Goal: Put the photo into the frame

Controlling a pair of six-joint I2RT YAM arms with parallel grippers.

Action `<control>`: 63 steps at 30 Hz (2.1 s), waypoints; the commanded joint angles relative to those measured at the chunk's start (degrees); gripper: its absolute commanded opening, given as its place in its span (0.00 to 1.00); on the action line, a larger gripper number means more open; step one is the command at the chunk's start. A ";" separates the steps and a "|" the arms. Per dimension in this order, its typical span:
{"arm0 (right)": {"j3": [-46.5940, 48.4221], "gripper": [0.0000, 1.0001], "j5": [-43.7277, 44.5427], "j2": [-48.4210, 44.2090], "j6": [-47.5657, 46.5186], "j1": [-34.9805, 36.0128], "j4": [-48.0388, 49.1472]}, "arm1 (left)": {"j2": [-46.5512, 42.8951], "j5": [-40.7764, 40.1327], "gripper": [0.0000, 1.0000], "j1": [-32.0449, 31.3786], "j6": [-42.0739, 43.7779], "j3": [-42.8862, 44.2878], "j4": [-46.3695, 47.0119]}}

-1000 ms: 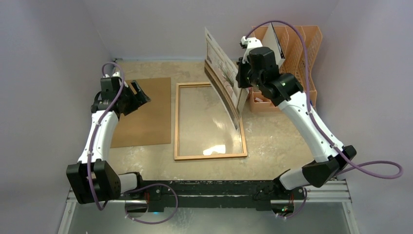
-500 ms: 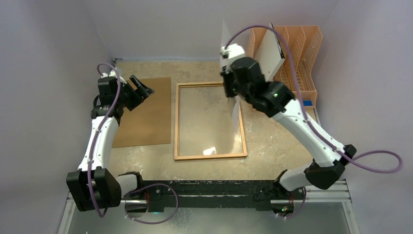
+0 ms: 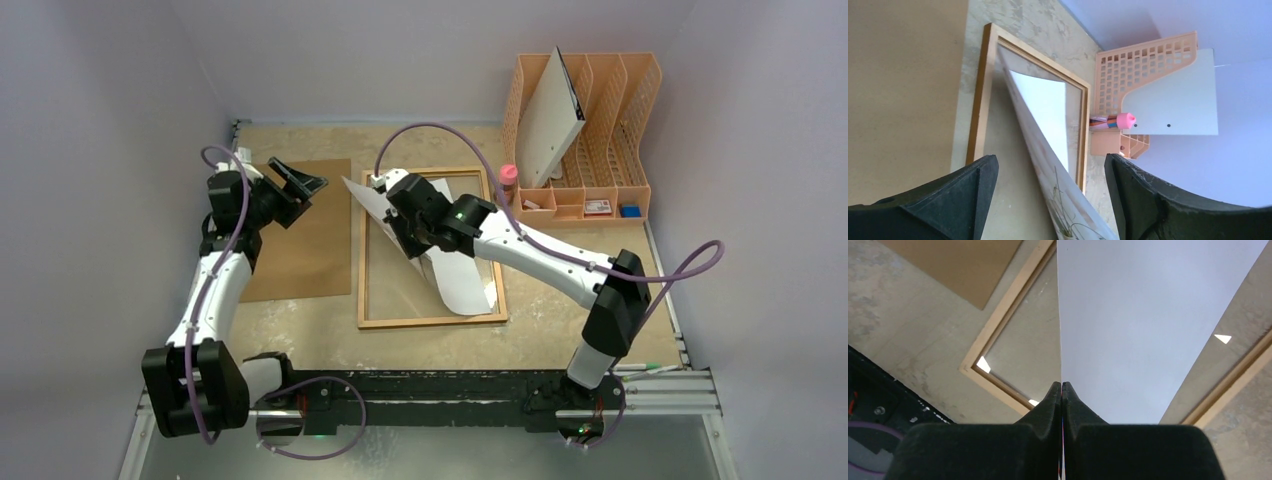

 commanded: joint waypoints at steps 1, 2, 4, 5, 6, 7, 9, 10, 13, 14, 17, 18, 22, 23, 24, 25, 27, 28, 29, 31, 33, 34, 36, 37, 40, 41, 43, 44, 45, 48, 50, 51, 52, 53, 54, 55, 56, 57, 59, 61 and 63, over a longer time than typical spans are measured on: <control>-1.08 0.00 -4.84 -1.37 2.52 0.28 5.55 | 2.68 4.91 0.82 -0.16 -2.05 -1.43 6.89; -1.37 0.00 -5.20 -1.25 3.00 0.30 6.17 | 3.46 5.20 0.82 -0.36 -1.63 -1.69 6.27; -1.64 0.00 -5.77 -0.84 4.47 0.30 7.24 | 5.17 5.87 0.82 -0.98 -0.91 -2.26 5.22; -1.85 0.00 -6.20 -0.74 4.98 0.28 8.06 | 6.06 6.24 0.83 -1.45 -0.64 -2.43 4.93; -2.15 0.00 -6.99 -0.54 5.30 0.37 9.08 | 7.27 6.64 0.83 -1.95 -0.47 -2.53 4.74; -2.35 0.00 -7.92 -0.32 5.55 0.39 9.93 | 8.13 7.04 0.83 -2.61 -0.46 -2.63 4.76; -2.86 0.00 -9.72 0.11 5.68 0.47 11.40 | 9.84 7.37 0.83 -4.80 -0.66 -2.57 5.29; -3.00 0.00 -10.35 0.44 5.65 0.65 11.84 | 10.59 7.40 0.83 -5.91 -0.90 -2.43 5.63; -2.87 0.00 -11.02 1.73 5.16 1.36 12.01 | 11.82 6.51 0.85 -8.71 -0.84 -2.15 6.71; -2.73 0.00 -10.94 2.23 4.65 1.85 11.82 | 11.80 5.55 0.85 -9.30 -0.43 -2.06 6.65; -2.16 0.00 -9.72 3.70 4.58 2.66 11.21 | 12.38 3.28 0.86 -9.55 1.29 -1.73 4.31; -2.17 0.00 -9.85 4.05 4.58 2.75 11.42 | 13.06 3.35 0.85 -9.62 2.15 -1.55 2.74; -1.73 0.00 -10.29 5.26 4.44 3.51 12.38 | 15.42 4.21 0.77 -9.64 4.10 -2.72 -0.75; -1.44 0.00 -10.24 5.62 4.50 3.70 12.41 | 15.68 4.53 0.74 -9.64 4.04 -3.20 -0.53; -1.11 0.00 -10.25 5.99 4.47 3.88 12.33 | 15.74 4.81 0.71 -9.67 3.96 -3.59 -0.24; -0.86 0.00 -10.43 6.26 4.33 4.09 12.28 | 15.76 4.99 0.69 -9.64 3.93 -3.95 -0.02; -0.43 0.03 -10.90 6.36 4.01 4.42 12.52 | 15.98 4.88 0.65 -9.65 4.50 -4.21 -0.13; -0.46 0.06 -11.01 6.12 3.91 4.45 12.93 | 16.21 4.78 0.64 -9.62 4.87 -4.25 -0.12; -0.70 0.10 -12.19 5.76 3.83 4.47 13.65 | 16.59 4.76 0.62 -9.62 5.20 -4.26 -0.10; -1.28 0.16 -14.44 4.67 3.80 4.52 14.91 | 17.89 4.75 0.57 -9.62 5.97 -3.85 -0.13; -2.28 0.24 -18.82 3.47 5.03 4.41 15.76 | 19.38 5.58 0.49 -9.66 6.07 -3.54 0.66; -3.44 0.32 -19.89 2.62 5.36 4.42 16.85 | 20.24 5.60 0.45 -9.70 6.04 -3.40 0.97; -5.88 0.49 -22.16 0.34 5.98 4.41 20.22 | 21.26 5.33 0.39 -9.62 6.19 -3.03 1.43; -7.30 0.57 -23.12 -1.04 6.19 4.28 21.92 | 21.66 5.22 0.36 -9.63 6.21 -3.00 1.80; -10.53 0.70 -24.82 -4.68 7.66 2.73 25.72 | 22.79 4.82 0.25 -9.63 6.17 -2.84 2.93; -11.50 0.71 -25.38 -5.77 8.35 1.70 26.61 | 23.11 4.76 0.22 -9.67 6.21 -2.62 3.00; -14.23 0.72 -25.94 -8.00 10.07 -1.00 28.36 | 23.51 5.11 0.15 -9.66 6.07 -2.39 5.38; -15.86 0.72 -25.96 -8.99 11.30 -2.72 29.24 | 23.68 5.35 0.10 -9.66 5.97 -2.06 5.97; -17.70 0.73 -26.05 -10.32 12.68 -4.71 30.07 | 23.89 5.60 0.07 -9.62 6.02 -1.77 6.31; -22.83 0.71 -26.84 -12.98 16.25 -10.34 32.21 | 24.56 6.40 0.00 -9.62 7.22 0.08 6.06; -25.89 0.71 -24.91 -14.89 17.77 -12.76 33.33 | 25.35 6.70 0.00 -9.62 8.90 2.25 4.48; -27.13 0.71 -23.61 -15.83 18.49 -13.78 33.57 | 25.85 6.90 0.00 -9.62 9.68 3.60 4.00; -28.44 0.71 -22.32 -16.62 19.35 -14.68 33.81 | 26.64 7.27 0.00 -9.64 10.30 4.94 2.52; -29.66 0.71 -20.84 -17.45 20.23 -15.49 33.90 | 27.71 8.73 0.00 -9.63 10.82 6.32 1.98; -30.83 0.71 -19.51 -18.13 21.17 -16.50 33.86 | 29.08 10.84 0.00 -9.62 11.32 7.86 1.75; -32.17 0.71 -18.43 -18.97 22.25 -17.55 34.03 | 30.49 12.76 0.00 -9.66 11.78 9.43 1.45; -33.97 0.71 -17.74 -19.80 23.48 -19.01 34.32 | 32.11 13.83 0.00 -9.69 12.36 10.99 0.79; -35.36 0.71 -17.16 -20.71 24.42 -20.19 34.63 | 32.94 14.12 0.00 -9.70 12.75 12.24 0.13; -38.14 0.72 -16.36 -22.49 25.86 -22.49 35.30 | 34.47 14.24 0.00 -9.89 13.06 13.99 -0.44; -40.88 0.72 -15.94 -24.28 27.02 -24.38 35.52 | 36.24 15.30 0.00 -10.30 12.55 15.20 -0.06; -43.17 0.72 -15.76 -25.81 27.82 -25.79 36.19 | 37.83 15.54 0.00 -11.01 12.20 16.17 0.17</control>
